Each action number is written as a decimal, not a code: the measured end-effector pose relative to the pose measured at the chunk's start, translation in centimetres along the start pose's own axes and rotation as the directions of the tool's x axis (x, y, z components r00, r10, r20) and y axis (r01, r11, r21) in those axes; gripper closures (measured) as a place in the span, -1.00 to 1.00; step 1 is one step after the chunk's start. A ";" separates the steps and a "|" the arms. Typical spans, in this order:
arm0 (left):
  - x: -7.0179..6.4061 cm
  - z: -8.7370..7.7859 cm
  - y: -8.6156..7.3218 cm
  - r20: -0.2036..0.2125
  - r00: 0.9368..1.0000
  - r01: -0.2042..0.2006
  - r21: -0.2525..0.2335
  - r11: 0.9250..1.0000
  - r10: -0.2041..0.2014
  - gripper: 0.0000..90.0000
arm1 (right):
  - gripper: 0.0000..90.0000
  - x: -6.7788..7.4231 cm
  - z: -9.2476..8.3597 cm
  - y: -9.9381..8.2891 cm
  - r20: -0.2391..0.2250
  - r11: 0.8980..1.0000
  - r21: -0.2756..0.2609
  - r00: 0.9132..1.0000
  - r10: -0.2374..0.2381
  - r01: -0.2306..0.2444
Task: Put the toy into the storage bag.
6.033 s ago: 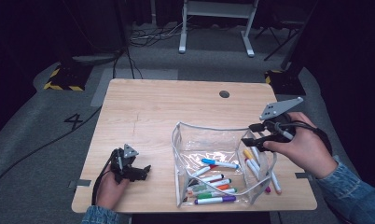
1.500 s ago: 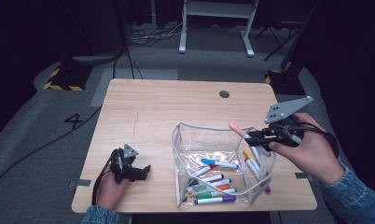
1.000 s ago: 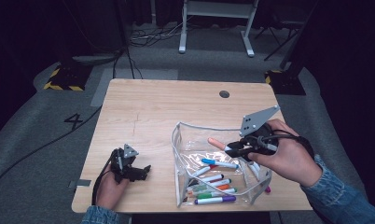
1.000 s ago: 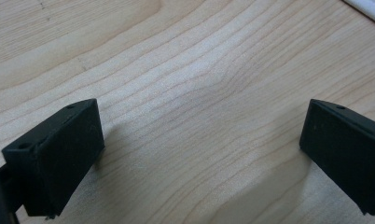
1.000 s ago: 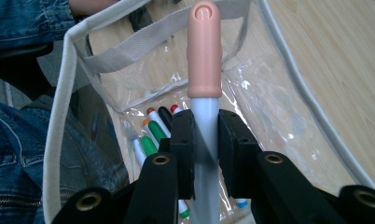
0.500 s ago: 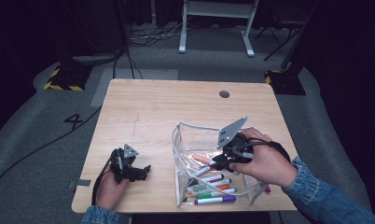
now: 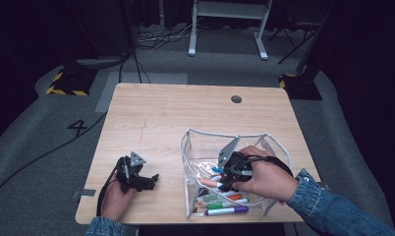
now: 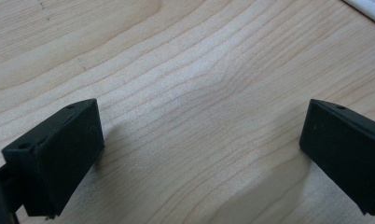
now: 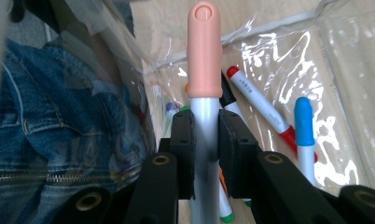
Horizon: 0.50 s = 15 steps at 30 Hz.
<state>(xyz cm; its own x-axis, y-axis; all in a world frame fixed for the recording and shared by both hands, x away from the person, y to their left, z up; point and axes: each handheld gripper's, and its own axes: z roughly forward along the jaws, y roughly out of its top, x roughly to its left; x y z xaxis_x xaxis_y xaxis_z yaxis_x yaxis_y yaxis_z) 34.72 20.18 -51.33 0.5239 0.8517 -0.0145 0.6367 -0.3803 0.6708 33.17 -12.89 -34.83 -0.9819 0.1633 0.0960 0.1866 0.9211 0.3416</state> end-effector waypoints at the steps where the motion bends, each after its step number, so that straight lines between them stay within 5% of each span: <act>1: 0.0 0.0 0.0 0.000 1.000 0.000 0.000 1.000 0.000 -1.00 | 0.71 0.0 0.0 0.0 0.000 1.000 0.000 1.000 0.000 0.000; 15: 0.0 0.0 0.0 0.000 1.000 0.000 0.000 1.000 0.000 -1.00 | 0.71 0.1 2.7 0.0 -0.068 0.992 0.106 0.996 -0.063 0.070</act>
<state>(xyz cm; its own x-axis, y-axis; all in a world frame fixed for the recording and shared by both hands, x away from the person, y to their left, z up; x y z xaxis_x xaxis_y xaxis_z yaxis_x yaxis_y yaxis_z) 34.72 20.18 -51.33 0.5240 0.8516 -0.0144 0.6366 -0.3803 0.6709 32.99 -11.90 -37.36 -0.9872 0.0809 0.1375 0.1132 0.9625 0.2464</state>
